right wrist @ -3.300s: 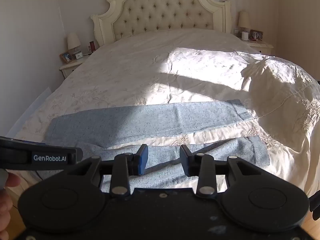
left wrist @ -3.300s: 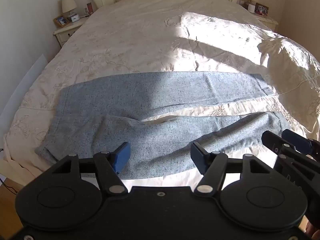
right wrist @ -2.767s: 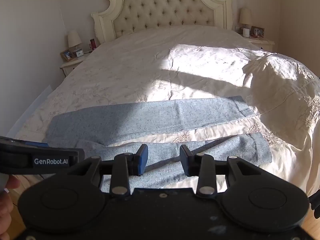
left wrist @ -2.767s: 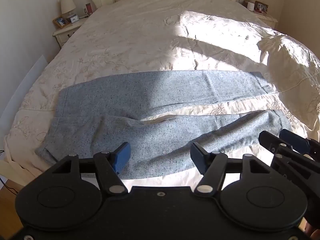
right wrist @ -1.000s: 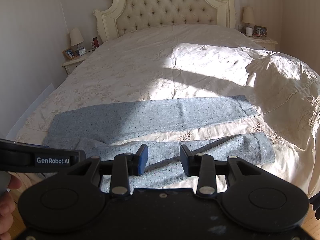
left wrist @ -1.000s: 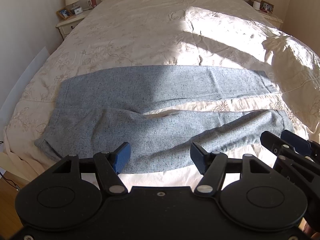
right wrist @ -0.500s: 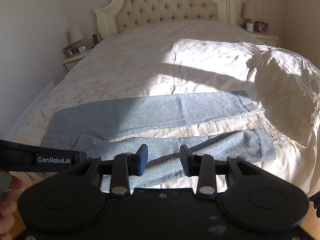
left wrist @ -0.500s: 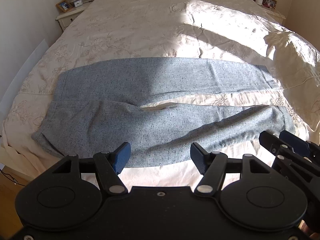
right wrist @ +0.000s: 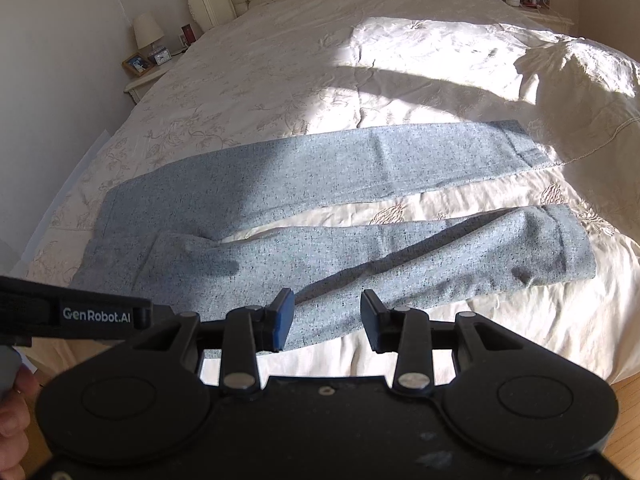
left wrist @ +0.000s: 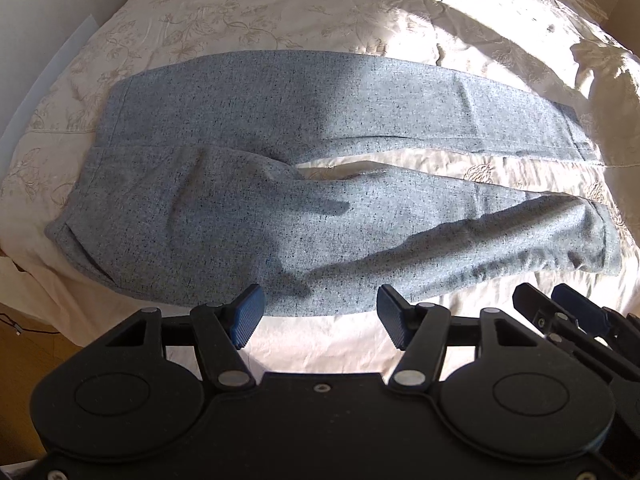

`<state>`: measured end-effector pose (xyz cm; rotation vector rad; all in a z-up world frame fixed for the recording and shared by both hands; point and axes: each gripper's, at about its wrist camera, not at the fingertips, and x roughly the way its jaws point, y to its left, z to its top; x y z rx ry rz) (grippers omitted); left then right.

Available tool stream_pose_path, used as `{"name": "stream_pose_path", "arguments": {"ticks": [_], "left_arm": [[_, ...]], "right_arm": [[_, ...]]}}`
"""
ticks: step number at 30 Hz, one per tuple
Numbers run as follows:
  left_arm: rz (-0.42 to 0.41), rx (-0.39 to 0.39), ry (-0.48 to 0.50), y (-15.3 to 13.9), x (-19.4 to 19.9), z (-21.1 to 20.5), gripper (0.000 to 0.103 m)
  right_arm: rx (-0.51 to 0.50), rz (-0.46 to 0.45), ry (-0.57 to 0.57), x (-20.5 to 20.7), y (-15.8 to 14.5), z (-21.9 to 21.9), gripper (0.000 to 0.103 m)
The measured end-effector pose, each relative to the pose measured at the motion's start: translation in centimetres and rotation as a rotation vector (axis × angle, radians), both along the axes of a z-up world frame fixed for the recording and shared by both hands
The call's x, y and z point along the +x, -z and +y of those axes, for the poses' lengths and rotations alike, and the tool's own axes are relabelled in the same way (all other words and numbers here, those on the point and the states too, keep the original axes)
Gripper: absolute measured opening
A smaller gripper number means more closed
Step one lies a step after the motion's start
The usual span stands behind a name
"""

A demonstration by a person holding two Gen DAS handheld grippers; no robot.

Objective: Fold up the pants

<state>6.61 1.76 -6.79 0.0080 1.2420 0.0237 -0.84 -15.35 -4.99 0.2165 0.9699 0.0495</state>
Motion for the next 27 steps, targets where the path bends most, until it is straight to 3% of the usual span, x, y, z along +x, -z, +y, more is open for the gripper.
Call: {"name": "stream_pose_path", "arguments": {"ticks": [6, 17, 24, 27], "left_arm": [[-0.033, 0.003, 0.013, 1.5, 5.7, 0.4, 0.064], [-0.072, 0.074, 0.028, 6.4, 19.7, 0.7, 0.064], [-0.018, 0.083, 0.042, 10.7, 22.1, 1.2, 0.063], [0.077, 0.072, 0.049, 13.5, 21.6, 1.6, 0.062]], "right_arm": [[-0.038, 0.072, -0.024, 4.8, 2.8, 0.2, 0.04], [-0.044, 0.066, -0.019, 18.9, 7.0, 0.3, 0.04], [-0.075, 0.09, -0.043, 26.2, 11.5, 1.9, 0.04], [-0.078, 0.117, -0.058, 27.4, 13.7, 2.6, 0.04]]}}
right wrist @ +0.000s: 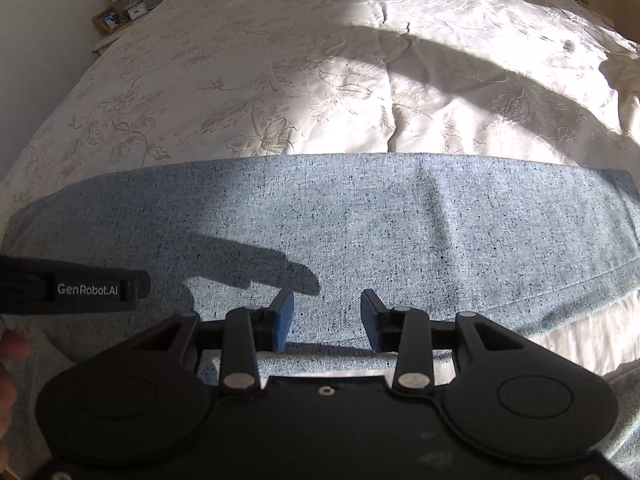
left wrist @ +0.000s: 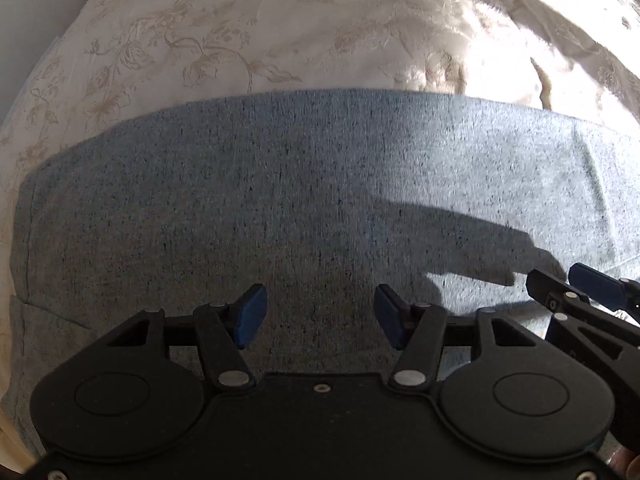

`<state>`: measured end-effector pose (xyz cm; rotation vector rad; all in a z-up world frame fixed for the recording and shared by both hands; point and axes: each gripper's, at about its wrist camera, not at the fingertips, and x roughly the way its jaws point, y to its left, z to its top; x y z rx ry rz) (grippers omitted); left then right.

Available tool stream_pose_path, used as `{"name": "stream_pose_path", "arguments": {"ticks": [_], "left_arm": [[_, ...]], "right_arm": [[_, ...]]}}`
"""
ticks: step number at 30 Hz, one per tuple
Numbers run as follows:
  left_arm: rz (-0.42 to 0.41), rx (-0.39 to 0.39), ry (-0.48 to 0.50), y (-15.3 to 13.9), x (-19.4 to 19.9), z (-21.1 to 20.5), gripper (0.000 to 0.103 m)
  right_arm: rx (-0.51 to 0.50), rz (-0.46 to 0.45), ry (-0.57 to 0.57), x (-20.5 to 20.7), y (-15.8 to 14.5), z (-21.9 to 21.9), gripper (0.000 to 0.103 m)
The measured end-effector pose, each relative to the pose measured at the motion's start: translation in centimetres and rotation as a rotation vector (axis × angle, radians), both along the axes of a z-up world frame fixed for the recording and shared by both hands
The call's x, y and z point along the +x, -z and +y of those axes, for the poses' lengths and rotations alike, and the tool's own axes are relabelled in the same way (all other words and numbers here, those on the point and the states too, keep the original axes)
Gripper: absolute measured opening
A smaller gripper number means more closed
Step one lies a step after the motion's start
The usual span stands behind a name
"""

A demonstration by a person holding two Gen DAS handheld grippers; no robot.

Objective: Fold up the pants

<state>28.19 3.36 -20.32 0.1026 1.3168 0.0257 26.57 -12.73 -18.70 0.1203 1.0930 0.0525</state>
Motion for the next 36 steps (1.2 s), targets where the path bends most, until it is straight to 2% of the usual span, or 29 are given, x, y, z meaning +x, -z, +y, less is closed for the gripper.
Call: {"name": "stream_pose_path", "arguments": {"ticks": [3, 5, 9, 13, 17, 19, 21, 23, 25, 26, 28, 32, 36], "left_arm": [[0.062, -0.021, -0.003, 1.9, -1.9, 0.4, 0.063], [0.04, -0.004, 0.019, 2.3, -3.3, 0.4, 0.067], [0.009, 0.023, 0.08, 2.1, -4.7, -0.2, 0.066], [-0.039, -0.018, 0.016, -0.6, -5.4, 0.7, 0.058], [-0.142, -0.056, -0.008, -4.2, -7.9, 1.0, 0.058], [-0.137, -0.08, 0.019, -4.8, -9.0, 0.6, 0.058], [-0.116, -0.097, 0.049, -4.8, -10.4, -0.2, 0.058], [-0.094, -0.085, 0.071, -4.6, -11.7, -1.4, 0.058], [-0.098, -0.083, 0.08, -4.5, -12.7, -2.4, 0.058], [-0.098, -0.083, 0.084, -4.2, -13.0, -2.9, 0.058], [-0.09, -0.076, 0.092, -3.9, -13.5, -3.9, 0.058], [-0.088, 0.007, 0.113, -1.6, -13.1, -5.7, 0.058], [-0.049, 0.057, 0.075, 0.9, -11.3, -6.2, 0.061]], "right_arm": [[-0.022, 0.071, -0.007, -0.4, 2.6, 0.6, 0.039], [-0.029, 0.084, -0.005, -1.5, 3.6, 0.8, 0.039], [-0.068, 0.078, -0.042, -3.7, 4.1, 1.2, 0.04], [-0.052, 0.112, -0.021, -4.6, 3.3, 0.9, 0.039], [-0.005, 0.045, 0.01, -6.5, 0.4, -0.4, 0.039], [0.011, 0.037, -0.006, -7.7, -0.4, -1.0, 0.039], [0.032, 0.066, -0.03, -8.8, -0.3, -1.8, 0.039], [0.017, 0.105, -0.046, -9.8, 0.8, -2.9, 0.039], [-0.054, 0.131, -0.053, -10.6, 2.3, -4.7, 0.038], [-0.08, 0.132, -0.052, -10.9, 2.8, -5.7, 0.035], [-0.11, 0.123, -0.045, -11.5, 3.3, -8.2, 0.034], [-0.221, 0.118, 0.033, -12.7, 3.2, -13.7, 0.034], [-0.226, 0.127, 0.117, -14.1, 2.9, -18.8, 0.03]]}}
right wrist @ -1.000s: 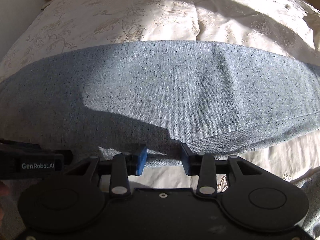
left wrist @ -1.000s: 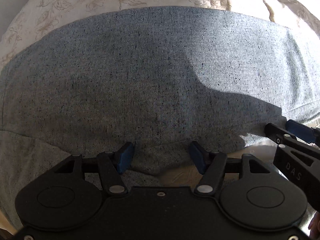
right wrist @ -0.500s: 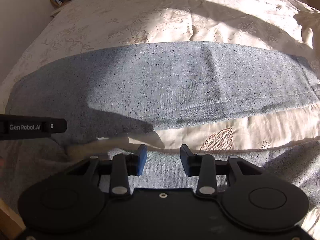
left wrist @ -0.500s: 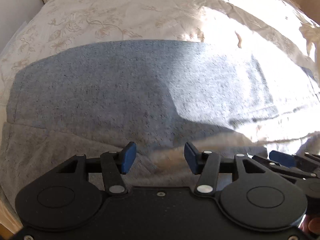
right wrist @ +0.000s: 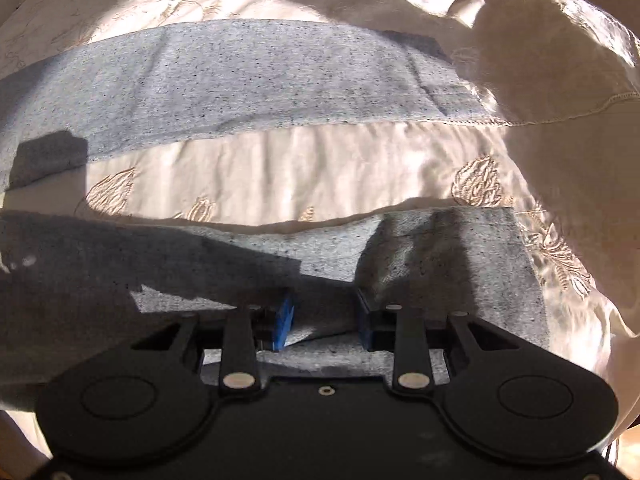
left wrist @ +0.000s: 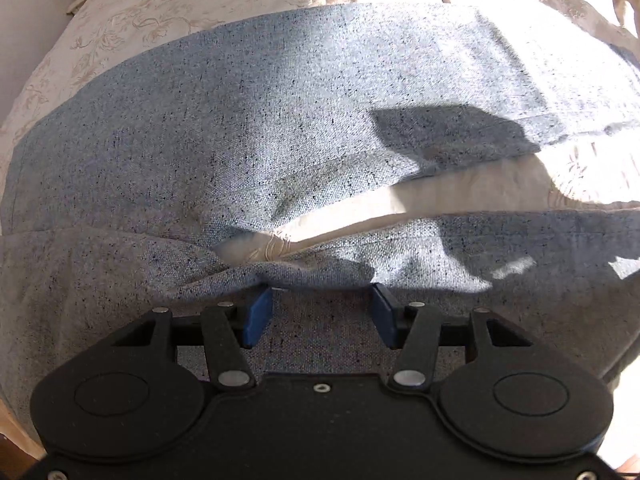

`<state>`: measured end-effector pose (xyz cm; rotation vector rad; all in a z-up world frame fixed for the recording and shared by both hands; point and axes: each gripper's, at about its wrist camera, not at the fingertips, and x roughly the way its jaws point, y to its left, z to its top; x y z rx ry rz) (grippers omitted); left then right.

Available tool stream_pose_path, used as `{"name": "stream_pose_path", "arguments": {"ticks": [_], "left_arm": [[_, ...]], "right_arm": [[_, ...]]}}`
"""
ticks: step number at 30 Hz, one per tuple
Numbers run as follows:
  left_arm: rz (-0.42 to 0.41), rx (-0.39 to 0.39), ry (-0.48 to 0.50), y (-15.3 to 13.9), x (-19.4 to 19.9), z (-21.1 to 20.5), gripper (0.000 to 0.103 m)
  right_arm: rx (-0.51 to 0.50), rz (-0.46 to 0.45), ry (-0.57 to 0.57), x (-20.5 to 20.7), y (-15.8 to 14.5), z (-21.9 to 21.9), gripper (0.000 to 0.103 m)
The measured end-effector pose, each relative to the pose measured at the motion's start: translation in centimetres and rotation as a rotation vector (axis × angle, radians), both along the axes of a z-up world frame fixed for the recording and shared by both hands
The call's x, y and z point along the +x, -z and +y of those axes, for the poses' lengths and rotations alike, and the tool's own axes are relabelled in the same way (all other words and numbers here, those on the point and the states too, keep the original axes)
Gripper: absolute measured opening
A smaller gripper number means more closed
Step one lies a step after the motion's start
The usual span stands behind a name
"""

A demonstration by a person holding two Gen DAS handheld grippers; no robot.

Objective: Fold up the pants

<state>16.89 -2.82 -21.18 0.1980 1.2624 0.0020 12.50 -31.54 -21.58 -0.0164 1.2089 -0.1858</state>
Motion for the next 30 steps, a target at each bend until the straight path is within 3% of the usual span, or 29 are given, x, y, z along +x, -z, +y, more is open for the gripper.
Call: {"name": "stream_pose_path", "arguments": {"ticks": [2, 5, 9, 15, 19, 22, 24, 26, 28, 30], "left_arm": [[0.019, -0.006, -0.052, 0.6, 0.9, 0.1, 0.062], [0.033, -0.012, -0.129, 0.7, 1.7, 0.3, 0.063], [0.018, 0.021, -0.16, 0.7, 1.6, -0.3, 0.065], [-0.002, 0.057, -0.204, 0.6, 0.8, -1.2, 0.074], [0.005, 0.037, -0.223, 0.4, 0.8, -0.8, 0.077], [0.004, -0.008, -0.234, -0.6, 0.6, 0.2, 0.07], [-0.02, -0.032, -0.261, -2.4, -0.3, 0.8, 0.06], [-0.056, -0.025, -0.264, -4.2, -1.7, 0.8, 0.06], [-0.097, -0.014, -0.248, -6.0, -3.6, 0.4, 0.06], [-0.109, -0.028, -0.217, -7.3, -5.3, -0.2, 0.06]], "right_arm": [[-0.001, -0.012, 0.014, -0.5, -1.1, -1.3, 0.036], [0.056, -0.107, 0.071, -2.9, -4.5, -3.8, 0.039], [0.067, -0.144, 0.156, -6.4, -6.5, -7.3, 0.039], [0.082, -0.099, 0.151, -8.9, -5.5, -10.7, 0.039], [0.204, -0.107, 0.121, -7.9, -4.1, -11.5, 0.039], [0.28, -0.076, 0.119, -6.6, -2.8, -11.7, 0.042], [0.307, -0.056, 0.132, -6.0, -2.2, -11.8, 0.042], [0.318, -0.047, 0.129, -5.7, -2.3, -11.8, 0.03], [0.315, -0.056, 0.08, -5.4, -2.5, -11.6, 0.005], [0.298, -0.058, 0.046, -5.7, -3.4, -11.3, 0.004]]}}
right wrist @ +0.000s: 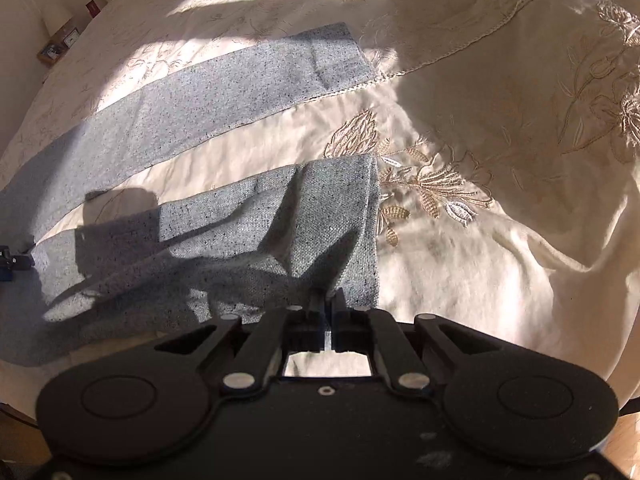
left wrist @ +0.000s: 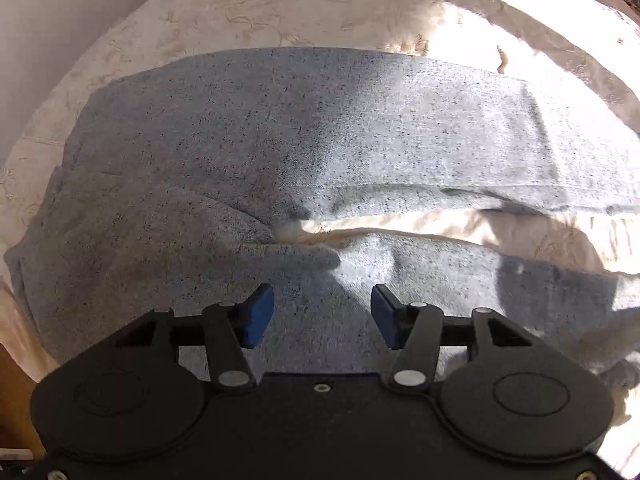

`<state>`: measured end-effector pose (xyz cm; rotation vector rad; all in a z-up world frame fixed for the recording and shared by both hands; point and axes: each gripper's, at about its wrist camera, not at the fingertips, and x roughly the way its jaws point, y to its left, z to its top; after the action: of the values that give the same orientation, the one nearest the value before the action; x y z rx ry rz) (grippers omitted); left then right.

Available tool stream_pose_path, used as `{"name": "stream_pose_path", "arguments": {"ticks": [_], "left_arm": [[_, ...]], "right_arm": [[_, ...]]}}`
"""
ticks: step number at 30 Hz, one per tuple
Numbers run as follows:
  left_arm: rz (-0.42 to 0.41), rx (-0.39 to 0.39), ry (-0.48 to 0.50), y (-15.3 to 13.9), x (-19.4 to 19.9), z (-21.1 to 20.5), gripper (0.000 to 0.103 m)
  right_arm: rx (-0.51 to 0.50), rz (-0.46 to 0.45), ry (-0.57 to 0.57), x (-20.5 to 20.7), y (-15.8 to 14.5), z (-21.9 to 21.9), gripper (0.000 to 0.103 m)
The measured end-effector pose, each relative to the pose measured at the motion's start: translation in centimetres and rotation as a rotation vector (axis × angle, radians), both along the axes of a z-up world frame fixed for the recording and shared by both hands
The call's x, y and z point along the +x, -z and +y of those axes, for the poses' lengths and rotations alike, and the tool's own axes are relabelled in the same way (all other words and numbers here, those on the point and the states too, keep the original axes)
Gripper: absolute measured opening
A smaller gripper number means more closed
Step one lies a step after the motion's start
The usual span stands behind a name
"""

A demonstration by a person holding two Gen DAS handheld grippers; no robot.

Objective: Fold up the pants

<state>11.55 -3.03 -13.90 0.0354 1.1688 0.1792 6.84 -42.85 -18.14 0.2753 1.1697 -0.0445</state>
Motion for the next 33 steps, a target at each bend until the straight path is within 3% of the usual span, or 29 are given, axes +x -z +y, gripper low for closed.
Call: {"name": "stream_pose_path", "arguments": {"ticks": [3, 8, 13, 17, 20, 25, 30, 33], "left_arm": [[0.003, -0.017, 0.036, -1.0, -2.3, -1.2, 0.06], [0.005, -0.028, 0.12, -0.3, -4.3, -3.8, 0.06], [0.01, 0.041, 0.232, 2.3, -4.1, -6.8, 0.061], [0.106, 0.118, 0.286, 6.9, -3.6, -7.8, 0.061], [0.098, 0.155, 0.314, 7.1, -3.5, -8.4, 0.061], [0.132, 0.097, 0.26, 6.7, -3.2, -7.5, 0.061], [0.162, 0.082, 0.226, 7.2, -2.5, -7.3, 0.062], [0.171, 0.088, 0.219, 7.4, -2.4, -7.5, 0.062]], "right_arm": [[-0.001, -0.022, -0.009, -0.8, -1.7, -0.2, 0.003], [-0.115, -0.026, -0.016, -2.9, -4.2, -1.1, 0.003], [-0.167, 0.055, -0.013, -3.8, -2.1, -1.9, 0.003], [-0.186, 0.097, -0.009, -4.0, 0.5, -1.6, 0.003], [-0.185, 0.111, 0.01, -4.0, 1.3, -1.7, 0.003], [-0.242, 0.113, 0.03, -3.6, 0.1, -1.1, 0.009], [-0.354, -0.09, -0.012, -2.3, -4.0, 1.2, 0.021], [-0.292, -0.116, -0.095, 0.2, -4.0, 2.8, 0.021]]}}
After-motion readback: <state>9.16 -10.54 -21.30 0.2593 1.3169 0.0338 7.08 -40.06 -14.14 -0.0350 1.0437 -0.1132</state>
